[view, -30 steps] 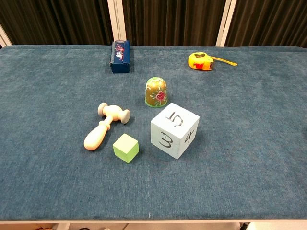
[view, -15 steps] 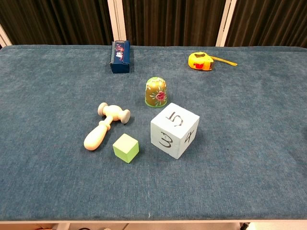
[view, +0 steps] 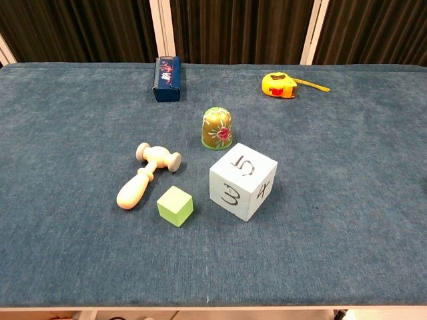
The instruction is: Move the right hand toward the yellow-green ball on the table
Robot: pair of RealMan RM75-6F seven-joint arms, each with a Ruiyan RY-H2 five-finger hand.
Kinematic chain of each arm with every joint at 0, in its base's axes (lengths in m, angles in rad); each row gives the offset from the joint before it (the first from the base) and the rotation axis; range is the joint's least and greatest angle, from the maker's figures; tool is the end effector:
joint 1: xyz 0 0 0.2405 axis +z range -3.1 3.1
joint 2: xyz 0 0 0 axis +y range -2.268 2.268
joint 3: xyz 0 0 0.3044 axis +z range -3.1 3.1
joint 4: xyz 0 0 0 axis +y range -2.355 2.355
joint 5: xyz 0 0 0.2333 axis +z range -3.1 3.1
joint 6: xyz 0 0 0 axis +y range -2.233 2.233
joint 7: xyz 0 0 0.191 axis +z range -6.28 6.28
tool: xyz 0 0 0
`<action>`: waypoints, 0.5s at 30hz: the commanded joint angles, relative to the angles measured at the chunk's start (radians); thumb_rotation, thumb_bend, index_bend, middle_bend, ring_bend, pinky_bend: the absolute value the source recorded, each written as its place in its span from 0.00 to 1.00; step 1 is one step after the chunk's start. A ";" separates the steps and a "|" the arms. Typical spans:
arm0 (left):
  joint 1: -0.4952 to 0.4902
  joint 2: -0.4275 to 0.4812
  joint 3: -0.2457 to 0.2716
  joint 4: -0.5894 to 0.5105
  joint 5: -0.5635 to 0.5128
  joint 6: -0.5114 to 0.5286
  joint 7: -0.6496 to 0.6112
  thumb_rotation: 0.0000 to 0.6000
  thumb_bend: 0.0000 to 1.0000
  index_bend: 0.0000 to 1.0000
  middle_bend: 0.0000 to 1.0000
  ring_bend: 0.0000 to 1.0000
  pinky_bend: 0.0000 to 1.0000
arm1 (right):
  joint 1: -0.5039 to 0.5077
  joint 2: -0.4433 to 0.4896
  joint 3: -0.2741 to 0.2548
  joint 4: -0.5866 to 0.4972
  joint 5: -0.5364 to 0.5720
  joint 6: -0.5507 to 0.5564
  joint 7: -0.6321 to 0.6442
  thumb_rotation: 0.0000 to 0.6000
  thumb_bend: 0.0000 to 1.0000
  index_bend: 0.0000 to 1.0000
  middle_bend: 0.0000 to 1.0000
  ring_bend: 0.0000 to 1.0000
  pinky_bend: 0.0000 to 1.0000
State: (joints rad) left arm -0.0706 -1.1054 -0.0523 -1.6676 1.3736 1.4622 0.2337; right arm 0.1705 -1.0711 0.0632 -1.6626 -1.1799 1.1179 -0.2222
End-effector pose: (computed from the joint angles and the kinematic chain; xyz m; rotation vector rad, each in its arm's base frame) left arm -0.3787 0.2266 0.1626 -1.3546 -0.8437 -0.6730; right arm -0.4110 -0.2522 0.1308 1.4408 -1.1063 0.4733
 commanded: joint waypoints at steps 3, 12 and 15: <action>0.002 0.003 -0.003 0.000 -0.007 0.002 -0.004 1.00 0.28 0.14 0.00 0.00 0.11 | 0.051 -0.056 0.019 0.076 0.024 -0.057 0.016 1.00 0.25 0.15 0.26 0.27 0.23; 0.000 0.004 -0.006 0.003 -0.011 -0.002 -0.008 1.00 0.28 0.14 0.00 0.00 0.11 | 0.119 -0.121 0.025 0.127 0.039 -0.135 0.008 1.00 0.25 0.20 0.30 0.33 0.24; 0.000 0.005 -0.007 0.003 -0.012 -0.002 -0.009 1.00 0.28 0.14 0.00 0.00 0.11 | 0.130 -0.138 0.027 0.137 0.040 -0.135 0.004 1.00 0.25 0.23 0.34 0.37 0.27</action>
State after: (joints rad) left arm -0.0702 -1.1002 -0.0589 -1.6643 1.3613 1.4606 0.2242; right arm 0.2971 -1.2050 0.0887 -1.5284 -1.1407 0.9837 -0.2165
